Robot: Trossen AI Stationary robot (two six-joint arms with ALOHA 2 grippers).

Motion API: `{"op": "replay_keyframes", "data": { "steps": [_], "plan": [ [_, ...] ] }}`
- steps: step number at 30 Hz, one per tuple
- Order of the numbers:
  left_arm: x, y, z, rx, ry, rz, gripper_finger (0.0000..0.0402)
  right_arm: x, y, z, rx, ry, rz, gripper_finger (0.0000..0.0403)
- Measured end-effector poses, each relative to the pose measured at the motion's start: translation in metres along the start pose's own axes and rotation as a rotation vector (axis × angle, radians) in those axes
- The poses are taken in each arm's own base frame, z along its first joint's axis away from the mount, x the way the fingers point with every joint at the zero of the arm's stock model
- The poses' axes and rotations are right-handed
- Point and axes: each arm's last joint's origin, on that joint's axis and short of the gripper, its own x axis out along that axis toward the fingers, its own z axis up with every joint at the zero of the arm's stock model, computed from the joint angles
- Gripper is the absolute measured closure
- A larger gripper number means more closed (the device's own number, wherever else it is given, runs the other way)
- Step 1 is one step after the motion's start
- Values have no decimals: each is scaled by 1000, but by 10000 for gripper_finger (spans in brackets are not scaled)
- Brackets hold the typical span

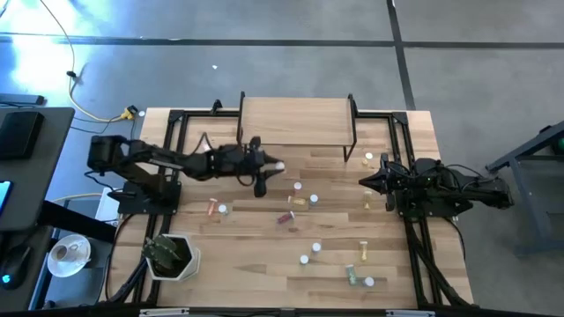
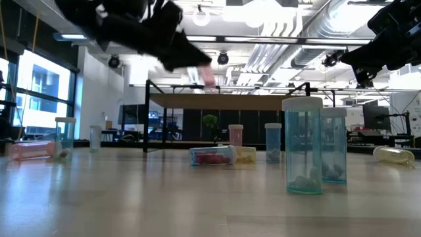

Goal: Pick and place medicine bottles onto shelf by color
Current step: Put the red medicine bottle on the shelf

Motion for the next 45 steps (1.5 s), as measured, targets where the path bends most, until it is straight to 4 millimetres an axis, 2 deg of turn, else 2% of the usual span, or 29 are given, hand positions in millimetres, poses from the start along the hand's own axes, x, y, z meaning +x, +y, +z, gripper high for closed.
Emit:
{"op": "replay_keyframes", "data": {
  "steps": [4,9,14,17,21,26,32,39,45],
  "plan": [
    [-3,24,33,76,6,90,286,0,0,0,0,0,0,402],
    [-9,63,76,149,38,257,286,0,0,0,0,2,0,402],
    [-24,109,111,87,65,411,286,0,0,0,0,2,0,402],
    [-33,134,120,-26,84,496,286,0,0,0,0,3,-1,402],
    [-43,157,117,-181,80,575,286,0,0,0,0,4,-1,402],
    [-45,164,102,-272,171,620,286,0,0,0,0,5,0,402],
    [-25,160,87,-254,257,669,286,0,0,0,0,5,-1,402],
    [3,165,59,-277,352,679,286,0,0,0,0,5,0,402],
    [9,168,53,-289,359,746,286,0,0,0,0,5,-1,402]
  ]
}}
